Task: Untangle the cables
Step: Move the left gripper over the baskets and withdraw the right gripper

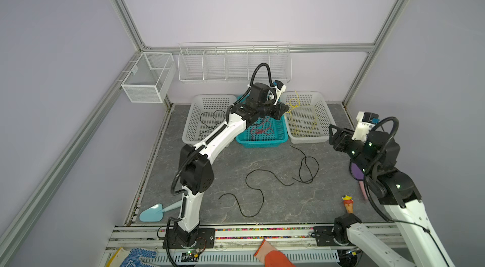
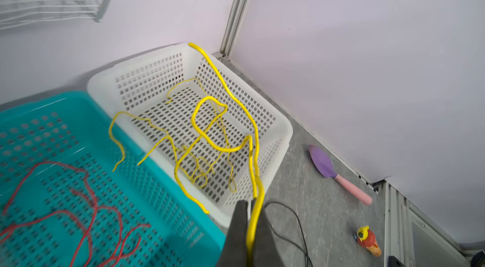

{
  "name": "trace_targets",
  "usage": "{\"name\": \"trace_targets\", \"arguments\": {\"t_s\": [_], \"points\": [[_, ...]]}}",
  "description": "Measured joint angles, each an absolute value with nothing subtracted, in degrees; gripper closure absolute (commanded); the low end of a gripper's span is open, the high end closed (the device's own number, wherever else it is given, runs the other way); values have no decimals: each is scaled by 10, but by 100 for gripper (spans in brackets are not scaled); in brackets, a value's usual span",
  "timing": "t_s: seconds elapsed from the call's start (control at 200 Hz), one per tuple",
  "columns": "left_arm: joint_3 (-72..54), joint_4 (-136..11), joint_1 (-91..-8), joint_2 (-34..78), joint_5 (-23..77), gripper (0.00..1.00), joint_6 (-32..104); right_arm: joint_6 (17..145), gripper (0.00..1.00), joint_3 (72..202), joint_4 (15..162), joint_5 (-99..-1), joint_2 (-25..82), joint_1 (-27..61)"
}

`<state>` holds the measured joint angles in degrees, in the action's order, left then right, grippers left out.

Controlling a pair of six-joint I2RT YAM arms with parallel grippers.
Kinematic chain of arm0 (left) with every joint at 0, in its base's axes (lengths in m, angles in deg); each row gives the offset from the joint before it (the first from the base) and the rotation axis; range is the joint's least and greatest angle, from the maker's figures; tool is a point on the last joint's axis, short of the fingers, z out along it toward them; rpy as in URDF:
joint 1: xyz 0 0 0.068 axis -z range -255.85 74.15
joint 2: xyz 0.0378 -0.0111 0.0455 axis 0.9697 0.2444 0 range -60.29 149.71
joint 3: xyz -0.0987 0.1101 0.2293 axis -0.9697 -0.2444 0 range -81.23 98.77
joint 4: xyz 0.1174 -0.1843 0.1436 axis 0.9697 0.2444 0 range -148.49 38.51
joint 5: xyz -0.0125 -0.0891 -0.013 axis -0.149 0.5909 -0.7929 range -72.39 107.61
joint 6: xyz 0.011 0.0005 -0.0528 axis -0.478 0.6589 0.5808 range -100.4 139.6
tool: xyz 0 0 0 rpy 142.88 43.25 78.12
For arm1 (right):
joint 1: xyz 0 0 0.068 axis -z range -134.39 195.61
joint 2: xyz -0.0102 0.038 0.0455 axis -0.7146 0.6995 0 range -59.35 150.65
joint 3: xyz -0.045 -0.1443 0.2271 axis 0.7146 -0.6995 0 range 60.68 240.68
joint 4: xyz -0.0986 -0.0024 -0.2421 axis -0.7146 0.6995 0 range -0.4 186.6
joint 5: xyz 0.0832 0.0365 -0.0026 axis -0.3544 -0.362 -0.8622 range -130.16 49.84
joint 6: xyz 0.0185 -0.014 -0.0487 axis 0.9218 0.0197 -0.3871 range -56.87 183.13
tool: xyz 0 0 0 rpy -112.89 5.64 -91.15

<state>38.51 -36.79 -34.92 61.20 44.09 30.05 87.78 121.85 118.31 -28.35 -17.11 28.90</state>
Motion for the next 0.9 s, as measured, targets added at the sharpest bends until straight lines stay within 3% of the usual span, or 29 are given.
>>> {"name": "trace_targets", "arguments": {"t_s": [0.155,0.36,0.52,0.655,0.745,0.9], "points": [[535,-356,-339,755,463,100,330,878,36,1218,1210,-284,-200,289],[695,-309,-323,883,461,62,353,876,35,1218,1234,-295,-222,289],[697,-285,-323,883,452,47,355,876,34,1217,1245,-300,-223,289],[622,-278,-325,817,438,41,342,876,32,1207,1245,-304,-213,289],[491,-293,-324,708,417,35,332,876,32,1201,1242,-318,-181,289],[277,-355,-323,498,378,33,331,876,33,1202,1224,-364,-80,289]]}}
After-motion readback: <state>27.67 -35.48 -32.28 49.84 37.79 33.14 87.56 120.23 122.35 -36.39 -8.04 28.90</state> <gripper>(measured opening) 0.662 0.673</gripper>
